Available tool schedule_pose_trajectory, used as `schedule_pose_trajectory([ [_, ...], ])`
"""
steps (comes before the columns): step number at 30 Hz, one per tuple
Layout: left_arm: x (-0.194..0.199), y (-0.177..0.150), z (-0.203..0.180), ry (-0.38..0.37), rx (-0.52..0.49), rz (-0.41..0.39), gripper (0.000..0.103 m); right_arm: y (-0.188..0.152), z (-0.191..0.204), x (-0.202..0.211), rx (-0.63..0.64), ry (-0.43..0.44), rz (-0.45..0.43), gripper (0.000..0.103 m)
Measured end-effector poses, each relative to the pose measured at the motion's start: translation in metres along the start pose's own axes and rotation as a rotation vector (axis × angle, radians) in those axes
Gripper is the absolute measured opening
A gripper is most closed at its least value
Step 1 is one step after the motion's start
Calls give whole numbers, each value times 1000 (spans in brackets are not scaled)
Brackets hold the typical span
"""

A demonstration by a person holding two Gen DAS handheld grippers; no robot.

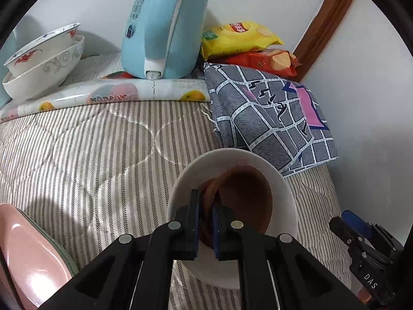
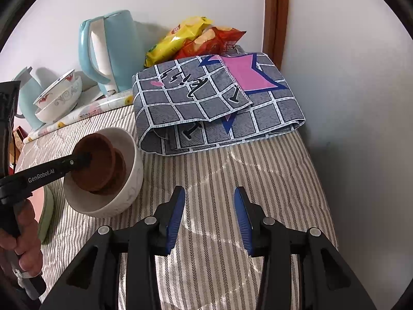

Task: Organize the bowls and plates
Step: 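Lower the left gripper's brown bowl into the white bowl and open it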

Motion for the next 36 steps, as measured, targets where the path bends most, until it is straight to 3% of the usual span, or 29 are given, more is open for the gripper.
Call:
schedule_pose_trajectory([
  [22,0,-5,-3,-64,-9,46,12,0,14,-2,16,31,8,40],
  [27,3,-7,-2,-67,-15,64,17,3,21,2,33,35,3,40],
  [36,23,-3,3,-36,-27,10,23,10,35,6,43,58,-11,40],
])
Point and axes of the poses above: each gripper's, at about its wrist camera, not at the fingertips, and x roughly against the way its jaws point, z to its left, y to its top, the point moved 5 cm from there along -x, roughly the way its jaws point, and after that the axes turned 6 degrees about y, right-handed, at the moved point
